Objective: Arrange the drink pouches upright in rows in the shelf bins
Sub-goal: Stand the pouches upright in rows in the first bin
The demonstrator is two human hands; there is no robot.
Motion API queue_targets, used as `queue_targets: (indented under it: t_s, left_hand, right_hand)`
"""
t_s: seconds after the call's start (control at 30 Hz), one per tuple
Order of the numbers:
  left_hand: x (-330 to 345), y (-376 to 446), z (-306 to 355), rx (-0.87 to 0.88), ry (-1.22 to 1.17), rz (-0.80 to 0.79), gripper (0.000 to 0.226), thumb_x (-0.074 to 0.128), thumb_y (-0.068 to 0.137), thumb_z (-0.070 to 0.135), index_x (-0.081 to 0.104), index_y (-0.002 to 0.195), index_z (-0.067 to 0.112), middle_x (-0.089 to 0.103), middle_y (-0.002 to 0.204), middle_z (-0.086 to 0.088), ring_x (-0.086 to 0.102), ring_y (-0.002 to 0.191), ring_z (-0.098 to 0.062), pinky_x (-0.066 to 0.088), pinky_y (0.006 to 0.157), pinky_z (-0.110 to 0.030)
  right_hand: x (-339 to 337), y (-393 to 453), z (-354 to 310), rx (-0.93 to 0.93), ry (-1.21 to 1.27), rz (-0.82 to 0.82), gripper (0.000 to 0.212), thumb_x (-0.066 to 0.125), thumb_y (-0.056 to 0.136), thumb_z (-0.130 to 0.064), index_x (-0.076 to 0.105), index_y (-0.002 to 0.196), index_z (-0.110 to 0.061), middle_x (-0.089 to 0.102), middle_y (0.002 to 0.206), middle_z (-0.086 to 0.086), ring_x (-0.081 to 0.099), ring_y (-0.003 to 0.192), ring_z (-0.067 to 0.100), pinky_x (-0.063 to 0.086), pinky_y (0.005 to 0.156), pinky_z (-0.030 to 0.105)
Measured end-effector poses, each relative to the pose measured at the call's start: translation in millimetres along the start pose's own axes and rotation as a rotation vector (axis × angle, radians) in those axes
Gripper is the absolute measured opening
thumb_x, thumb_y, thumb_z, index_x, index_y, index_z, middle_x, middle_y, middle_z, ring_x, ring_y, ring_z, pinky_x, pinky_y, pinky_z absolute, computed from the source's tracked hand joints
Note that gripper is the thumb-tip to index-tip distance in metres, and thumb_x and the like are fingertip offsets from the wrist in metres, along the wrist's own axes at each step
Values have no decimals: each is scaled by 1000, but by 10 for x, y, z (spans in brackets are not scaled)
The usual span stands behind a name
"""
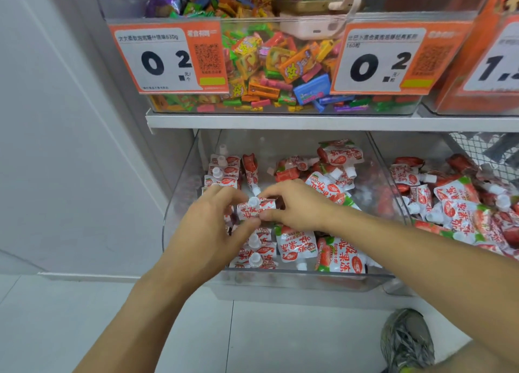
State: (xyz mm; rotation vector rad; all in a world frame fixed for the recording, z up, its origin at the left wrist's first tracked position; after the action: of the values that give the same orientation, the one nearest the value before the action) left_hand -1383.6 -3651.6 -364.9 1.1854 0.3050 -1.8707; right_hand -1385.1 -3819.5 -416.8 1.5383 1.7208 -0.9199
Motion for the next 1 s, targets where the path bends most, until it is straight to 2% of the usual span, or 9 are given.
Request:
queue_targets:
  t_s: [0.1, 0.17, 0.3, 0.43, 0.6, 0.67, 0.77, 0.9, 1.0]
  left_hand:
    - [85, -115, 3, -1, -3, -185, 35, 69, 79, 51, 62, 110, 36, 54, 92, 23, 53, 80, 6, 37, 66, -5]
    - [133, -143, -8, 11, 24, -245, 42, 67, 80, 53, 61, 117, 35, 57, 96, 20, 55, 83, 2, 38, 67, -5]
    - [120, -136, -35, 12, 12, -251, 51, 70, 76, 54, 59, 122, 34, 56, 99, 22, 57, 89, 1, 42, 73, -9]
    - [142, -108, -74, -13, 13, -209, 68, 69, 75, 56, 47, 133, 30, 50, 124, 13, 53, 106, -7, 39, 83, -16]
    - [259, -18, -22, 23, -8, -229, 66, 63, 84, 53, 39, 140, 28, 49, 136, 8, 47, 120, -9, 32, 91, -15]
    - [307, 12, -20, 17, 25, -261, 63, 61, 86, 52, 42, 139, 26, 51, 136, 5, 47, 121, -11, 35, 93, -17]
    - [331, 29, -52, -19, 53, -265, 62, 59, 86, 54, 46, 138, 22, 52, 134, 2, 49, 121, -15, 39, 97, -24]
    - [306, 17, -59, -31, 63, -272, 60, 59, 87, 52, 45, 138, 24, 52, 136, 3, 49, 122, -15, 40, 97, -26]
    - [285, 15, -35, -28, 70, -274, 60, 61, 87, 51, 46, 138, 24, 52, 137, 3, 48, 124, -15, 39, 98, -25]
  right_hand:
    - [108, 78, 24, 43, -83, -58, 42, 68, 88, -48, 61, 126, -30, 67, 114, 0, 60, 101, 18, 53, 88, 42]
    - [149, 128, -19, 39, -96, -146, 45, 67, 89, -47, 58, 129, -28, 63, 127, 2, 60, 112, 21, 51, 95, 42]
    - [167, 198, -106, 23, -77, -275, 50, 65, 93, -36, 47, 140, -37, 59, 136, -3, 58, 121, 19, 49, 99, 43]
    - [125, 176, -121, 62, -12, -454, 52, 60, 95, -27, 45, 138, -52, 65, 130, 1, 64, 112, 27, 51, 97, 50]
    - [131, 79, -122, 49, -57, -529, 76, 61, 91, -11, 26, 152, -41, 44, 152, -2, 58, 121, 21, 49, 101, 46]
    - [58, 34, -107, 45, -35, -460, 74, 66, 90, -20, 28, 152, -36, 47, 149, -2, 59, 119, 21, 49, 101, 42]
    - [-105, -50, 15, 8, -271, -253, 68, 71, 87, -39, 43, 147, -23, 58, 136, 1, 58, 109, 15, 48, 91, 30]
    - [15, -198, 107, -44, -450, -291, 73, 78, 77, -51, 51, 137, -18, 63, 116, -2, 53, 108, 20, 49, 86, 37]
    - [36, -193, 84, -63, -420, -268, 71, 81, 77, -41, 50, 137, -19, 59, 100, -9, 44, 100, 15, 43, 79, 34]
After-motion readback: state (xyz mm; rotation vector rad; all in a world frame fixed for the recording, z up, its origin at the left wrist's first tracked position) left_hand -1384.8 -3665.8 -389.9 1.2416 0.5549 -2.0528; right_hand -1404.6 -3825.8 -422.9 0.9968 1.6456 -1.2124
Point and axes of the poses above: each hand's wrist, its own y-axis towards the middle knuckle, its own x-axis out of the palm, z = x × y, the point moved 6 cm from there along y, towards the middle knuckle
